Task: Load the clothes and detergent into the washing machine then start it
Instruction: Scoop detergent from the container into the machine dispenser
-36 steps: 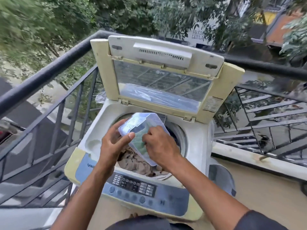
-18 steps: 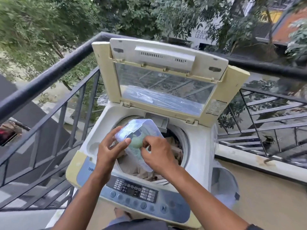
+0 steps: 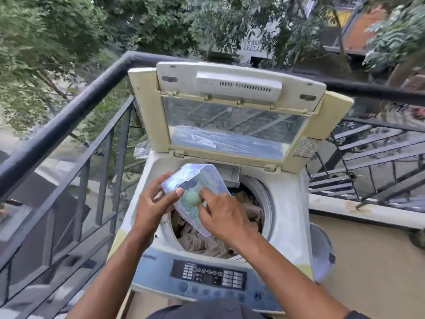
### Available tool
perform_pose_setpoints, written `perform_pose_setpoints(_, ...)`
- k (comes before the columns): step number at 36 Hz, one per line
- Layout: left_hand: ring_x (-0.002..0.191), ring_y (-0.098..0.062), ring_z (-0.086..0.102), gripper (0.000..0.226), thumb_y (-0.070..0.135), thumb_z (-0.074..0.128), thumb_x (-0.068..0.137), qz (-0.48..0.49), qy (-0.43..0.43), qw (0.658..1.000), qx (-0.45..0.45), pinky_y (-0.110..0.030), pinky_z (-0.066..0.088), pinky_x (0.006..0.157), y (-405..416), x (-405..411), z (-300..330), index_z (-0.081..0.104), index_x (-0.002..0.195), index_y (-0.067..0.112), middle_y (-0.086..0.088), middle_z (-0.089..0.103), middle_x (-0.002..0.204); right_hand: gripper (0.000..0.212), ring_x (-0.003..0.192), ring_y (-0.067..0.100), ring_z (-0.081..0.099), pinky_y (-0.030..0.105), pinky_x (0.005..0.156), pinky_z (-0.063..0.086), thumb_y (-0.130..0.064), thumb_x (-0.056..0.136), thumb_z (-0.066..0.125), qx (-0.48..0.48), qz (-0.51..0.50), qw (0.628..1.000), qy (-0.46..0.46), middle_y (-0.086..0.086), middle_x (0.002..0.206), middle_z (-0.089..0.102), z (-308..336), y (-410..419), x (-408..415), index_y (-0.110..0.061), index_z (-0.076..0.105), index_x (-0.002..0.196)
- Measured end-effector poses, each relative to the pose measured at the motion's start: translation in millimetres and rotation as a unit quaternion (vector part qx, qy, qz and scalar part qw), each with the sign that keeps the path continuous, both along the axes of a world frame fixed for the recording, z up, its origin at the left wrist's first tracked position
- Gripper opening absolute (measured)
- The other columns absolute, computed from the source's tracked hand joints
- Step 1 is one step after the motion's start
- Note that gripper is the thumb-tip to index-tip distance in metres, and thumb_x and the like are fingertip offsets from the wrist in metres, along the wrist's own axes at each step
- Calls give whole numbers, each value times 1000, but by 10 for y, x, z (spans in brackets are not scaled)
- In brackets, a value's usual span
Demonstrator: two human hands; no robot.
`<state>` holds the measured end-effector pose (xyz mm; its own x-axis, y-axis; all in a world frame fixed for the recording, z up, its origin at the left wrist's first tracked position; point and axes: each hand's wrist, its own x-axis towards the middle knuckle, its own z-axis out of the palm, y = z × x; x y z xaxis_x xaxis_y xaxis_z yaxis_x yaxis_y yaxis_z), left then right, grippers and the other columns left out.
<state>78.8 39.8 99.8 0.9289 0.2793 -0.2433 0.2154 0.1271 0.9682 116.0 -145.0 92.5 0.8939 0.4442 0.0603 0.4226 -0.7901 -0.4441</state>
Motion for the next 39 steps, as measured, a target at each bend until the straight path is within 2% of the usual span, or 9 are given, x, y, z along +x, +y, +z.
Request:
perform_pose_setpoints(4,112,-17,75,85,54,86,60,-18,2,1000,5,-29,63,85,102,47,-31,65,139,29,-4,74,128,26,91,32,68,39,72,54,-43,99,50,-18,7,999,35,4,95,72,7,74,-25,-27,66,112)
perform_pose_setpoints(9,115,-16,74,87,55,85,59,-41,5,999,10,-39,61,97,176,126,-103,65,139,27,-3,73,131,32,100,33,63,44,80,56,-45,105,45,-61,-5,996,59,6,112,55,-22,150,-35,-32,67,123)
perform_pose_setpoints(13,112,-16,75,80,54,85,60,-49,-3,999,11,-29,63,88,189,194,-121,67,134,30,7,78,117,34,95,37,63,44,76,54,-28,102,44,-61,-45,995,61,7,116,45,-83,174,-34,-24,62,130)
perform_pose_setpoints(16,119,-21,72,86,56,85,59,-51,1,999,19,-46,58,104,208,261,-139,65,138,29,-5,72,129,46,96,36,63,43,78,55,-12,95,51,-19,-64,997,42,9,122,49,-86,146,-20,-22,59,139)
perform_pose_setpoints(21,126,-20,68,89,62,83,59,-70,15,997,23,-54,54,108,267,361,-160,63,141,31,-6,68,138,32,90,31,71,44,75,57,-8,91,68,78,-108,991,-33,7,104,72,-41,116,48,-18,66,121)
perform_pose_setpoints(28,119,-17,70,84,66,82,59,-88,30,995,36,-57,56,103,331,495,-149,65,136,37,-1,72,132,16,84,26,76,41,70,60,-3,90,71,168,-61,980,-89,7,92,79,21,190,218,-9,77,103)
perform_pose_setpoints(30,115,-17,73,78,65,81,61,-98,31,994,35,-57,58,100,354,531,-139,68,133,39,0,74,128,16,80,23,75,38,68,60,0,88,72,171,-21,980,-101,5,90,79,14,221,239,-9,78,100)
perform_pose_setpoints(34,107,-10,75,60,67,79,66,-134,16,989,60,-37,63,80,381,583,-89,72,122,49,6,78,117,13,84,24,75,42,71,61,2,90,69,162,22,983,-85,7,92,78,-49,216,288,-6,78,95)
perform_pose_setpoints(39,105,-6,74,66,70,78,62,-115,21,991,72,-46,63,86,416,617,-75,72,123,46,9,77,118,13,81,28,74,42,71,61,6,88,66,112,31,990,-74,11,87,77,-103,73,304,-1,77,90)
